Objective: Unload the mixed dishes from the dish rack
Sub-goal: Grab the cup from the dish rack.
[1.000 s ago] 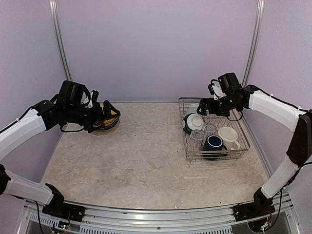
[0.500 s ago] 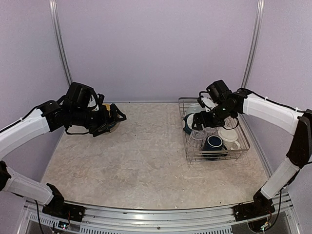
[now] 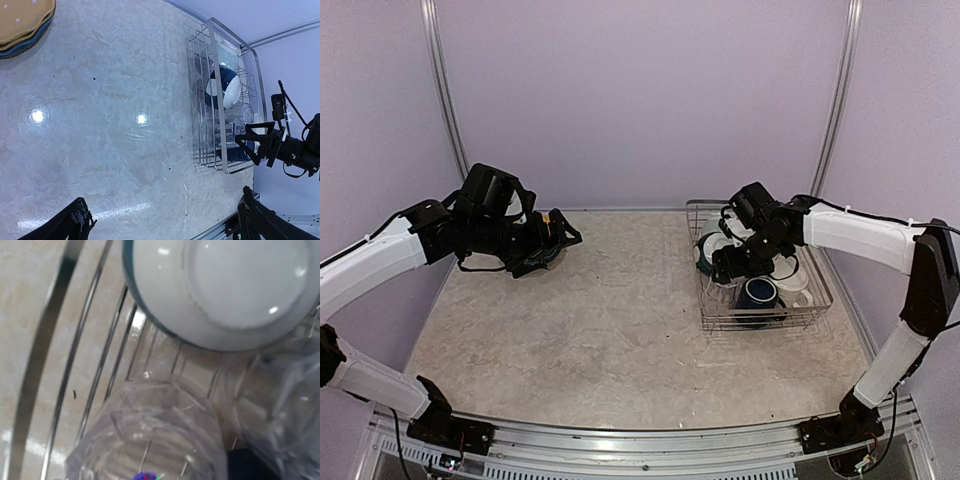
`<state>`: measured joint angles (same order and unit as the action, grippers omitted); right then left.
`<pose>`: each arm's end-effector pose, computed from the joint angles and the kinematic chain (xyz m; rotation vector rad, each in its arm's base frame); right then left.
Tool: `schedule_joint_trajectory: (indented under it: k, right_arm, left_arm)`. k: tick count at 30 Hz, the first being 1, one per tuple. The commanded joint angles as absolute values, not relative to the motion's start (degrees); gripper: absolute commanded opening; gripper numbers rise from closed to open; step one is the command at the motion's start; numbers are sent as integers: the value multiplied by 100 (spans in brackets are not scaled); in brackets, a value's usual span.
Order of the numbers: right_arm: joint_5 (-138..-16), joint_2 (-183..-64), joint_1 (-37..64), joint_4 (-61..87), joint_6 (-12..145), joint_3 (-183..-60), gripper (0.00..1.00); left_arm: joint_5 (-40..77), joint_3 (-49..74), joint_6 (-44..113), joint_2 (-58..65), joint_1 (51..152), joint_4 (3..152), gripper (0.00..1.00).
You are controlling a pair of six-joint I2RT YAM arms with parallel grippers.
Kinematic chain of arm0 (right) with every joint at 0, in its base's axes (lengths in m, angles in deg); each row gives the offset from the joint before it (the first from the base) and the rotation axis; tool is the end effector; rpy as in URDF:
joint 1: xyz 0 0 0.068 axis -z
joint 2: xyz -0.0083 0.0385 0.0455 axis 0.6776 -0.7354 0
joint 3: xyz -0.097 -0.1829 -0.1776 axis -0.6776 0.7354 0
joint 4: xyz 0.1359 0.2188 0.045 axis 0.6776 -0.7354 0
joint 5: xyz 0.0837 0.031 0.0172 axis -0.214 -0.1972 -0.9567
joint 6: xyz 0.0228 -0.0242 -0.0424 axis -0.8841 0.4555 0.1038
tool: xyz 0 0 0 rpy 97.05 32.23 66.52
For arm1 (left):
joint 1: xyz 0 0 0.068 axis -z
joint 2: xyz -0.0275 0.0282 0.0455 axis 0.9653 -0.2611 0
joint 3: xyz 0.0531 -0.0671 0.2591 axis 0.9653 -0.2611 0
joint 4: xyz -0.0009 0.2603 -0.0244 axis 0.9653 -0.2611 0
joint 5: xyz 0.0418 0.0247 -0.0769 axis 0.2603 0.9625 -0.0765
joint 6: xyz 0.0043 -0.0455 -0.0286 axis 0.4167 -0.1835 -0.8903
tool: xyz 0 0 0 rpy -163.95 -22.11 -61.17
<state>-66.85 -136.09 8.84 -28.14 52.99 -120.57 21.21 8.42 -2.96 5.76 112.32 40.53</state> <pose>0.2853 0.1895 0.2584 -0.2956 2.6377 0.2718 0.2179 -0.1712 0.3342 -0.1899 2.4181 -0.8658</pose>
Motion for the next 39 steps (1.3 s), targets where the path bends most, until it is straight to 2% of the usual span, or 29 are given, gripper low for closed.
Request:
schedule_joint_trajectory:
  k: [1, 10, 15, 24, 29, 39]
  right_arm:
    - [-6510, -13844, 756, -2649, 5239, -11938, 83]
    - [-6213, -14225, 654, -2598, 5245, -12102, 81]
    - [-6133, -14310, 648, -2682, 5295, -12224, 74]
    - [-6056, -13861, 629, -2894, 5365, -12384, 49]
    - [-6111, -13430, 627, -2922, 5407, -12442, 31]
    - [-6547, -12720, 633, -2591, 5208, -12460, 10]
  left_arm:
    - [2100, 1003, -274, 530, 11277, 4157, 99]
    - [2128, 1144, -135, 410, 11278, 4073, 99]
    - [2148, 1188, -99, 377, 11275, 4053, 99]
    - [2089, 1276, -51, 274, 11275, 4060, 99]
    - [2042, 1272, -58, 234, 11275, 4068, 99]
    - [1745, 1233, -116, 294, 11267, 4308, 99]
